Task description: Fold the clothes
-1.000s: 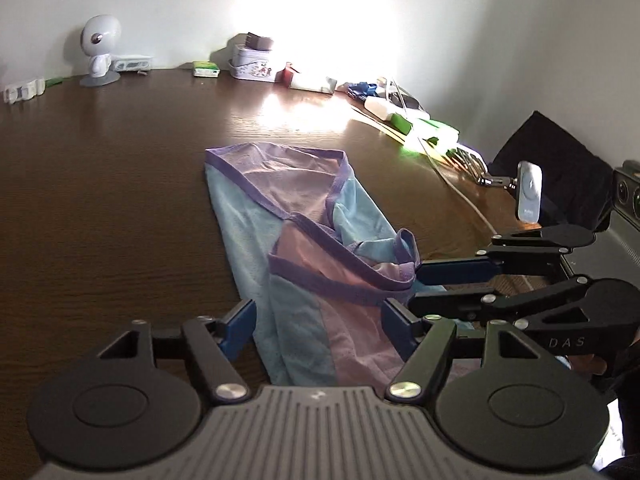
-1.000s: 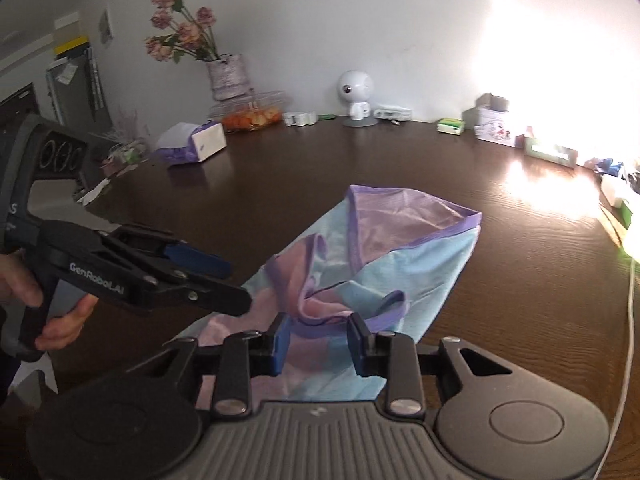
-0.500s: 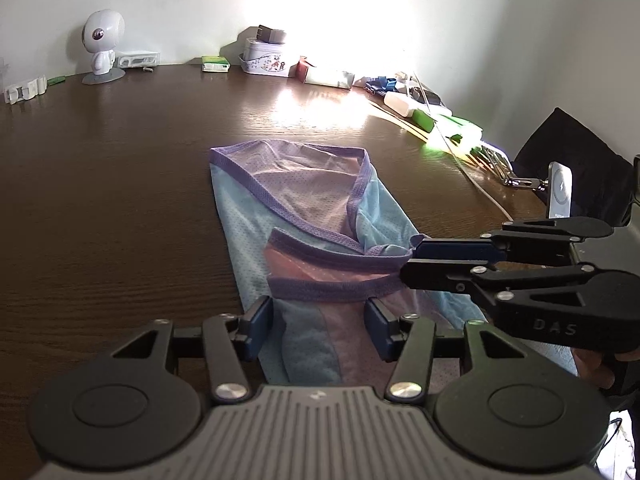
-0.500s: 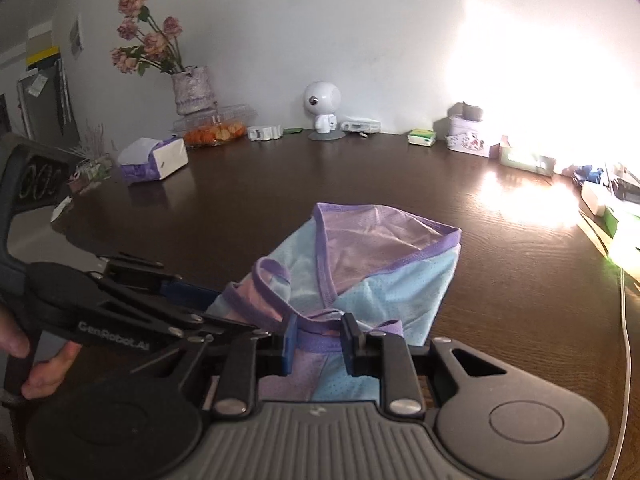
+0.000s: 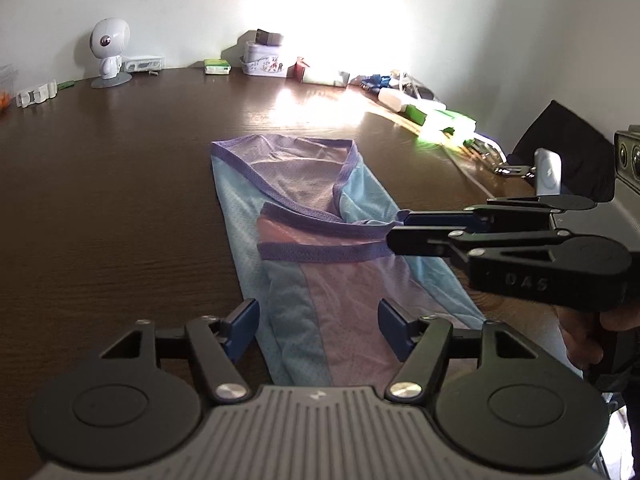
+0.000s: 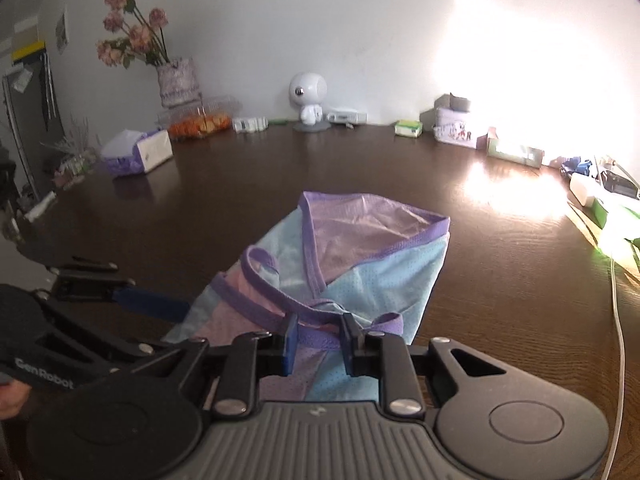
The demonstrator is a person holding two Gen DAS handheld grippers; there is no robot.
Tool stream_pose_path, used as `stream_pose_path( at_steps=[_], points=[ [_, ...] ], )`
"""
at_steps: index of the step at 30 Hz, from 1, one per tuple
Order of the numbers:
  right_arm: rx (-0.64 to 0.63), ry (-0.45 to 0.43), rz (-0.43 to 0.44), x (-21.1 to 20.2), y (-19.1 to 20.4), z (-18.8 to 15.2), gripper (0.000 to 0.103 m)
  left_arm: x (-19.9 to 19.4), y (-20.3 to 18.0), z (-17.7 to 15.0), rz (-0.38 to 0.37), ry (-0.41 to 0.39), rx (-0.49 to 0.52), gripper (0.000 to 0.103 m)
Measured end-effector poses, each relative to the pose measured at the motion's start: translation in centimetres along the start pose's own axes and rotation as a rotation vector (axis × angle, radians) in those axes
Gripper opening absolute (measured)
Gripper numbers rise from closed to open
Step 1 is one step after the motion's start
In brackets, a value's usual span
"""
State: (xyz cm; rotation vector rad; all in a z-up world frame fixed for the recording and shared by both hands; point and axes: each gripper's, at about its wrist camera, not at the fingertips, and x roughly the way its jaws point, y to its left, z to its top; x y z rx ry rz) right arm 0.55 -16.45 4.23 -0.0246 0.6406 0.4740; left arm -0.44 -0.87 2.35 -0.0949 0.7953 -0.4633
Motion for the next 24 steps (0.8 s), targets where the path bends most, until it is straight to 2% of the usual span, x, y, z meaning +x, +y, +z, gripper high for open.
stream_pose_path(
  at_steps=[3, 5, 8, 10, 13, 14, 15, 16, 18, 19, 21, 24],
  points=[
    [-0.025, 0.012, 0.019, -3.7, -0.4, -0.8, 0.035, -2.8, 1.1, -1.6, -0.07, -0.023, -0.06, 0.073],
    [-0.046, 0.033, 0.056, -5.8, -0.6, -2.1, 0.035, -4.1, 1.2, -3.0, -0.104, -0.035, -0.063, 0.073],
    [-0.08, 0.075, 0.144, -7.5, -0.1, -4.5, 0.036, -4.7, 0.8, -5.4, -0.195, -0.032, -0.02, 0.073],
    [-0.118, 0.095, 0.187, -8.1, 0.6, -5.9, 0.036, -4.6, 0.5, -6.5, -0.177, -0.03, 0.0, 0.073],
    [-0.13, 0.096, 0.198, -8.2, 1.1, -6.7, 0.036, -4.4, 0.2, -7.2, -0.148, -0.042, 0.024, 0.068],
    [-0.121, 0.092, 0.202, -8.0, 1.1, -6.8, 0.035, -4.3, 0.2, -7.2, -0.154, -0.042, 0.029, 0.063],
    [-0.113, 0.091, 0.203, -7.7, 1.1, -6.9, 0.032, -4.3, 0.1, -7.3, -0.158, -0.039, 0.035, 0.052],
    [-0.114, 0.092, 0.197, -7.4, 1.2, -7.0, 0.032, -4.2, 0.1, -7.4, -0.154, -0.039, 0.043, 0.046],
    [-0.145, 0.098, 0.182, -7.0, 1.8, -7.4, 0.015, -4.2, 0.0, -7.7, -0.14, -0.044, 0.057, 0.023],
    [-0.165, 0.1, 0.176, -6.9, 2.1, -7.6, 0.012, -4.2, 0.0, -7.8, -0.132, -0.043, 0.061, 0.017],
    [-0.201, 0.107, 0.17, -7.1, 2.6, -7.8, 0.007, -4.5, 0.2, -8.1, -0.134, -0.034, 0.055, 0.011],
    [-0.218, 0.131, 0.177, -7.8, 2.7, -7.9, 0.006, -5.3, 0.3, -8.8, -0.155, -0.029, 0.075, 0.011]
  ],
)
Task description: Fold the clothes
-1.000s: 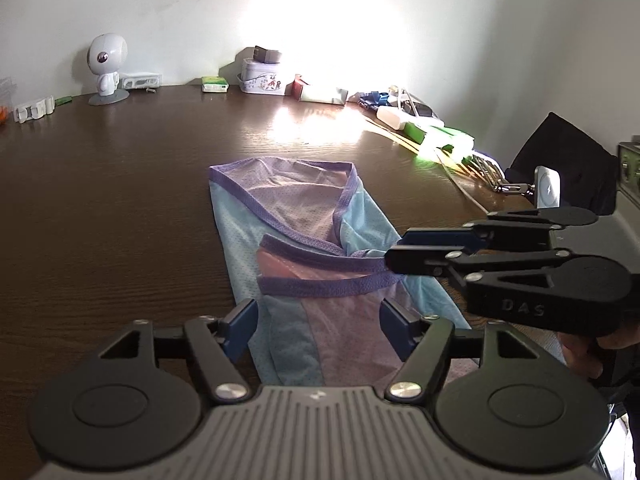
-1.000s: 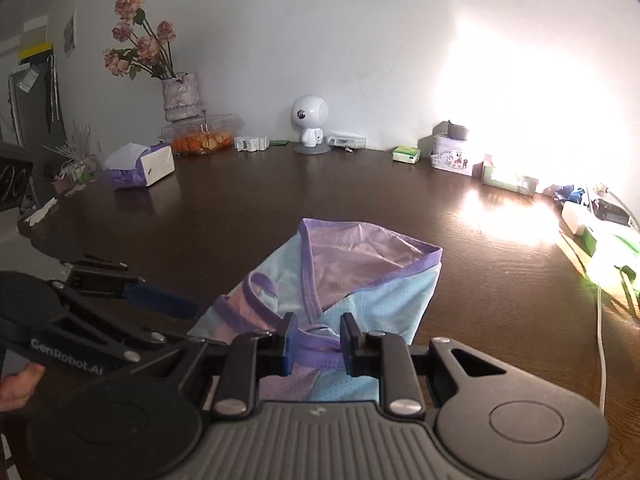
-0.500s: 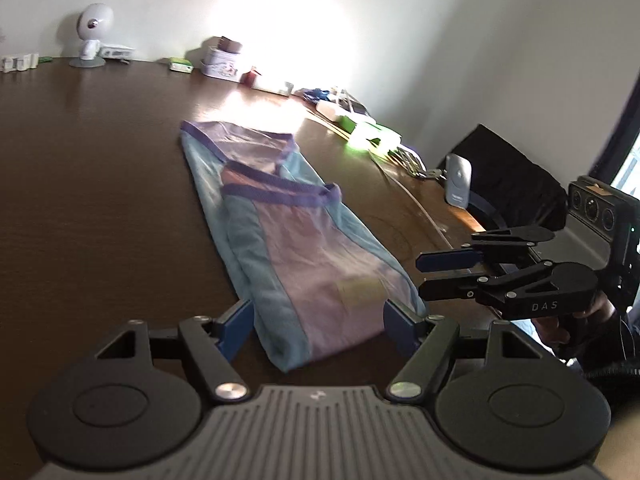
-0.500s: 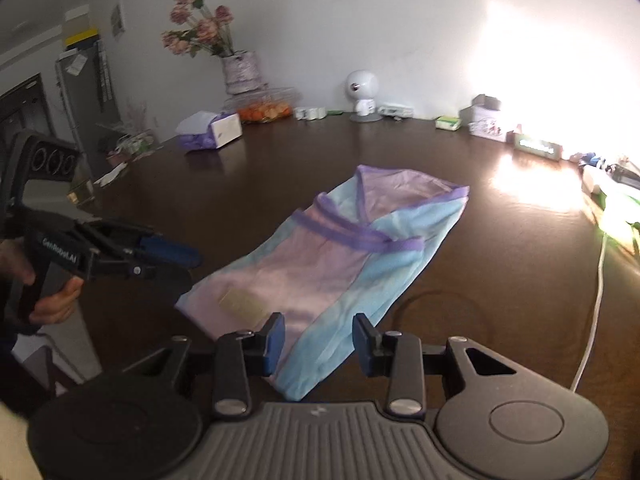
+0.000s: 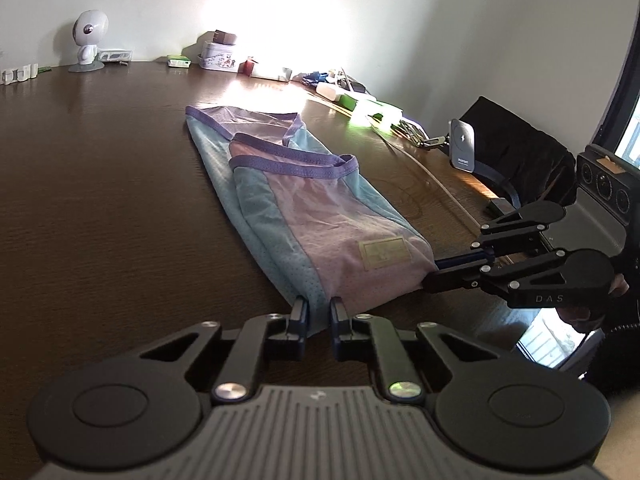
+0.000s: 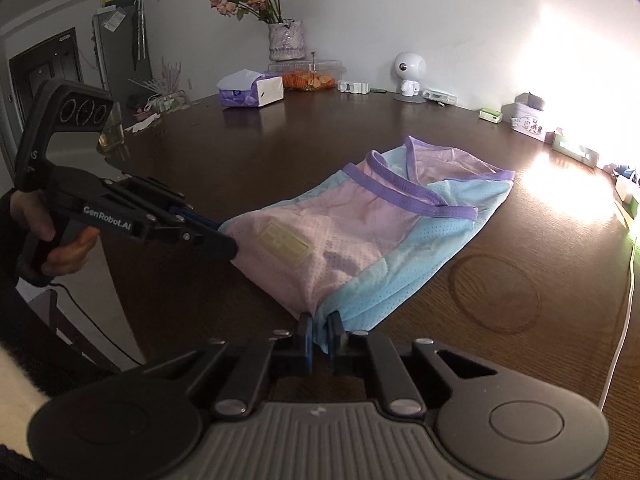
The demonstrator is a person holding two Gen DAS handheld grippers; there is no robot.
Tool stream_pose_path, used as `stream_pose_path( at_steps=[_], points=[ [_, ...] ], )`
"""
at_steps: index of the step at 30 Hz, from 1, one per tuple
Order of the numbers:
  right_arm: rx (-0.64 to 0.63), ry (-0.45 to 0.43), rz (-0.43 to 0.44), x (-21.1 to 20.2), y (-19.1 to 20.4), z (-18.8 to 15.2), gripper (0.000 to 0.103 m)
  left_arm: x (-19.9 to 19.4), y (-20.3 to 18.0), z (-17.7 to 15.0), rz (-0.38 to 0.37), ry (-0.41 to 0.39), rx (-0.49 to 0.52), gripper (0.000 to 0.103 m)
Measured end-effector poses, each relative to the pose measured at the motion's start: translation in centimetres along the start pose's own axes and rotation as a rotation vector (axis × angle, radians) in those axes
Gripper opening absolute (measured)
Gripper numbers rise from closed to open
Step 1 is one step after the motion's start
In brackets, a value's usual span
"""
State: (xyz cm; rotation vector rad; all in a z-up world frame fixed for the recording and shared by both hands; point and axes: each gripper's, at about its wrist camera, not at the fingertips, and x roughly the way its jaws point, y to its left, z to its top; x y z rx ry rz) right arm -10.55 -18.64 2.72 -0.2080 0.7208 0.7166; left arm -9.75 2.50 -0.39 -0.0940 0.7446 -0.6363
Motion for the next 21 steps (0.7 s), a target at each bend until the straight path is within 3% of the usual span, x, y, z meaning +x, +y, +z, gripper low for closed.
stream_pose_path(
  at_steps=[4, 6, 8, 13, 17, 21],
  points=[
    [-0.019, 0.016, -0.041, -0.5, 0.6, 0.2, 0.008, -0.5, -0.3, -0.5, 0.017, -0.013, 0.022, 0.017],
    [-0.029, 0.01, -0.055, -0.8, 1.0, 0.4, 0.011, -0.6, -0.5, -0.3, 0.026, -0.009, 0.035, 0.032],
    [-0.032, 0.003, -0.065, -0.9, 1.2, 0.3, 0.013, -0.6, -0.9, -0.1, 0.033, -0.007, 0.06, 0.036],
    [-0.029, 0.011, -0.077, -0.7, 1.2, -0.2, 0.013, 0.0, -2.0, -0.2, 0.053, 0.01, 0.099, 0.035],
    [-0.04, 0.013, -0.072, -0.6, 1.5, -0.4, 0.015, 0.1, -2.0, -0.1, 0.07, 0.013, 0.076, 0.027],
    [-0.037, 0.01, -0.057, -0.3, 1.2, -0.4, 0.017, -0.1, -1.9, -0.1, 0.09, 0.014, 0.069, 0.026]
  ],
)
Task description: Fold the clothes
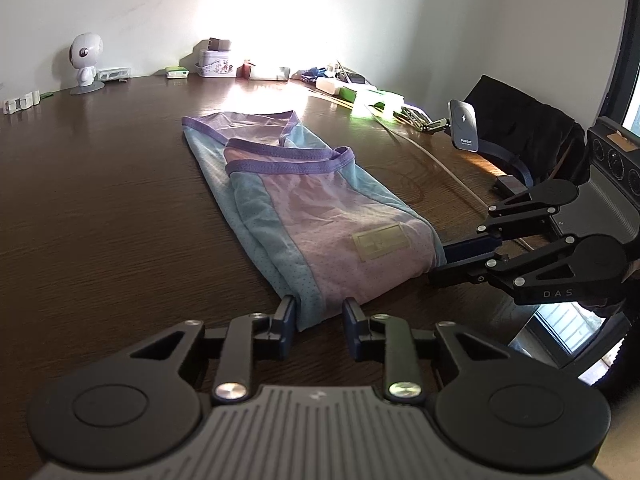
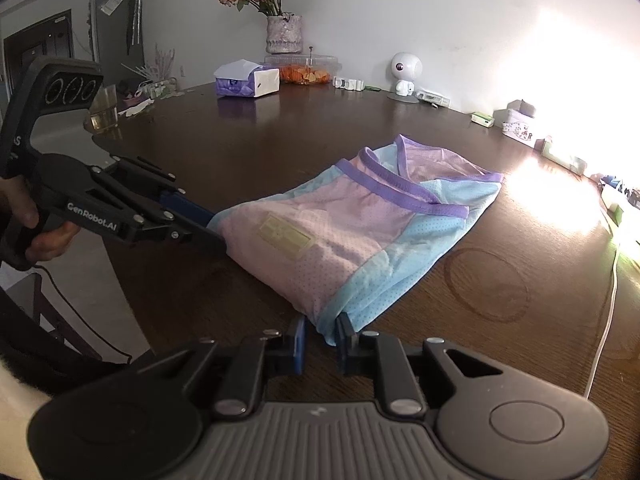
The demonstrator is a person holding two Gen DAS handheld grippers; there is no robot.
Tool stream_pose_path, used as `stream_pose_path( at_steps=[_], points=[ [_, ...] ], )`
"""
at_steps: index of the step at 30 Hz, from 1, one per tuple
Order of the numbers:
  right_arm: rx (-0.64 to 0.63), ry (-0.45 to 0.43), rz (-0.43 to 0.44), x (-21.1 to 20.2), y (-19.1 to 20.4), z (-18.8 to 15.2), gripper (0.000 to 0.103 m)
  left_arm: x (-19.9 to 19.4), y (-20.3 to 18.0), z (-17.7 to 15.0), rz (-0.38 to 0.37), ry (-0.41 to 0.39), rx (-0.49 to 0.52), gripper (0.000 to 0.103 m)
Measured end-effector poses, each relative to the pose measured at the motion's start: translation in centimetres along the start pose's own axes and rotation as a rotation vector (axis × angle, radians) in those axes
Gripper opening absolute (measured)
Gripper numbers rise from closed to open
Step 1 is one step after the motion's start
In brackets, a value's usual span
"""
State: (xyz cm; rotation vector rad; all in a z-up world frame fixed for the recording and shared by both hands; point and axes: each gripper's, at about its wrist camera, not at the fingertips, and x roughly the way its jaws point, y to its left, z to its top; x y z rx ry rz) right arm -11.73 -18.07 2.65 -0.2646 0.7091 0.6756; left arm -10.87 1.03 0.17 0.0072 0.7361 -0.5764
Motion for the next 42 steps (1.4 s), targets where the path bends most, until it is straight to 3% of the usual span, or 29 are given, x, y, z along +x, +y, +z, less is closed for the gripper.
stream_pose_path(
  at_steps=[14, 19, 22, 29, 35, 40, 42],
  points=[
    [0.005, -0.003, -0.005, 0.0, -0.1, 0.1, 0.016, -0.2, 0.0, 0.1, 0.004, 0.014, -0.005, 0.028],
    [0.011, -0.005, -0.006, 0.0, -0.2, 0.2, 0.017, -0.4, 0.1, 0.2, 0.035, 0.015, -0.021, 0.044],
    [0.013, -0.006, -0.005, 0.0, -0.3, 0.3, 0.017, -0.5, 0.2, 0.3, 0.048, 0.024, -0.032, 0.045],
    [0.029, -0.018, -0.002, -0.4, -0.7, 0.6, 0.033, -0.7, -0.1, 0.6, 0.069, 0.033, -0.029, 0.051],
    [0.03, -0.022, -0.012, -0.6, -0.8, 0.9, 0.035, -1.1, -0.5, 1.1, 0.069, 0.011, -0.019, 0.061],
    [0.029, -0.022, -0.021, -0.7, -0.9, 1.1, 0.037, -1.1, -0.8, 1.2, 0.068, 0.011, 0.01, 0.061],
    [0.027, -0.017, -0.02, -0.6, -0.8, 1.0, 0.037, -1.2, -0.9, 1.0, 0.064, 0.01, 0.022, 0.053]
  ],
)
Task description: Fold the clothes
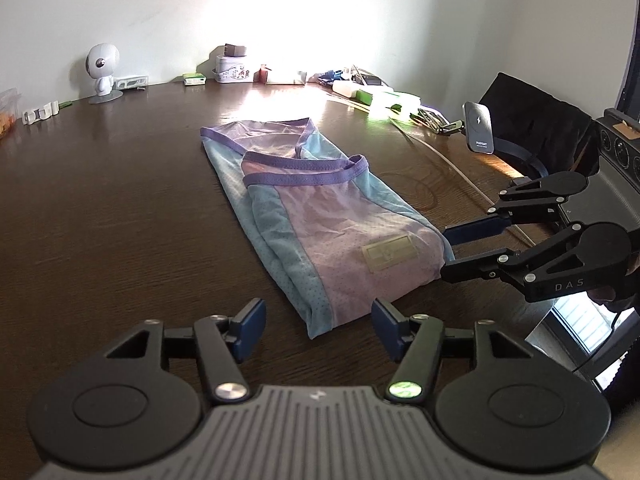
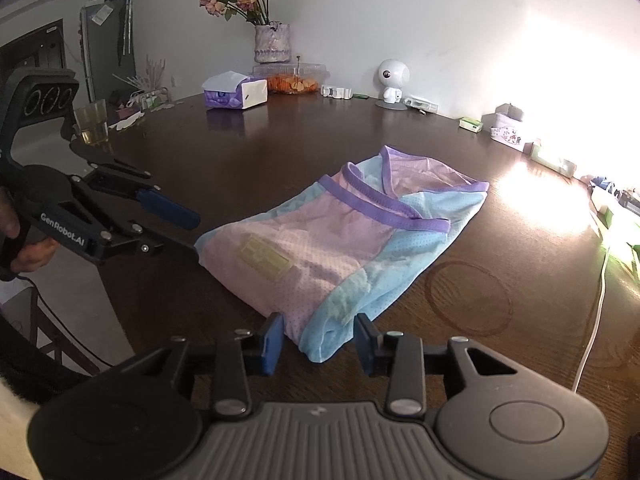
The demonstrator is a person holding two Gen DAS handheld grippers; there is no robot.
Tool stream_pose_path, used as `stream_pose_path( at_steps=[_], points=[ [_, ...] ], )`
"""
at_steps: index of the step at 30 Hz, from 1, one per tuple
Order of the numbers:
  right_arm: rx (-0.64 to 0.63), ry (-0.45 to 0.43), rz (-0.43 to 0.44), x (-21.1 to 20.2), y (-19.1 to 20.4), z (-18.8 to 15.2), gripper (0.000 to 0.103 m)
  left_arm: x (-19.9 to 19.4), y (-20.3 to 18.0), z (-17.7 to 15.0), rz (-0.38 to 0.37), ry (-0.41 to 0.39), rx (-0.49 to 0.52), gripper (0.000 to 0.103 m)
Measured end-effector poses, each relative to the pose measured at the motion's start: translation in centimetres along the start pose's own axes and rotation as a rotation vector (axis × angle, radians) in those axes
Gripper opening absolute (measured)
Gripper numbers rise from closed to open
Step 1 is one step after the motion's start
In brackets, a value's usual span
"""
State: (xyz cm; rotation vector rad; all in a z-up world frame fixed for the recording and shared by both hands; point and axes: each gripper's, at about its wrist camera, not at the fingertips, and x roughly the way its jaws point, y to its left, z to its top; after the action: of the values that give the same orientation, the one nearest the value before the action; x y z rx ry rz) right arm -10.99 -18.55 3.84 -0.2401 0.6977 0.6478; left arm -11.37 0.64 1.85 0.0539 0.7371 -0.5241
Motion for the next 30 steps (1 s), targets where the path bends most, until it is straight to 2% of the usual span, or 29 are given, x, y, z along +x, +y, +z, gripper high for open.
stream_pose_path(
  at_steps=[2, 7, 13, 23, 25, 26, 27, 28, 30],
  points=[
    [-0.003, 0.007, 0.0, 0.1, 0.0, 0.0, 0.038, -0.1, -0.2, -0.1, 0.0, -0.003, 0.008, 0.045],
    [-0.01, 0.017, -0.005, 0.2, 0.2, 0.0, 0.038, -0.6, -0.7, 0.1, 0.013, -0.024, 0.026, 0.045],
    [-0.017, 0.012, -0.007, 0.2, 0.4, 0.3, 0.038, -0.4, 0.1, -0.2, 0.002, -0.006, 0.004, 0.046],
    [-0.014, -0.005, 0.002, 0.0, 0.6, 0.4, 0.035, 0.3, 0.9, -1.1, -0.048, 0.015, -0.027, 0.047],
    [-0.017, 0.001, 0.007, 0.2, 0.7, 0.3, 0.034, 0.4, 0.9, -0.9, -0.053, 0.017, -0.025, 0.044],
    [-0.018, 0.005, 0.011, 0.3, 0.7, 0.2, 0.032, 0.5, 0.9, -0.9, -0.059, 0.02, -0.022, 0.038],
    [-0.02, 0.009, 0.014, 0.4, 0.8, 0.1, 0.025, 0.7, 1.0, -0.8, -0.063, 0.022, -0.022, 0.027],
    [-0.021, 0.014, 0.016, 0.7, 0.8, 0.1, 0.022, 0.9, 1.0, -0.7, -0.067, 0.024, -0.025, 0.023],
    [-0.022, 0.012, 0.016, 0.8, 0.9, -0.2, 0.014, 1.1, 1.2, -0.6, -0.068, 0.026, -0.032, 0.008]
  ],
)
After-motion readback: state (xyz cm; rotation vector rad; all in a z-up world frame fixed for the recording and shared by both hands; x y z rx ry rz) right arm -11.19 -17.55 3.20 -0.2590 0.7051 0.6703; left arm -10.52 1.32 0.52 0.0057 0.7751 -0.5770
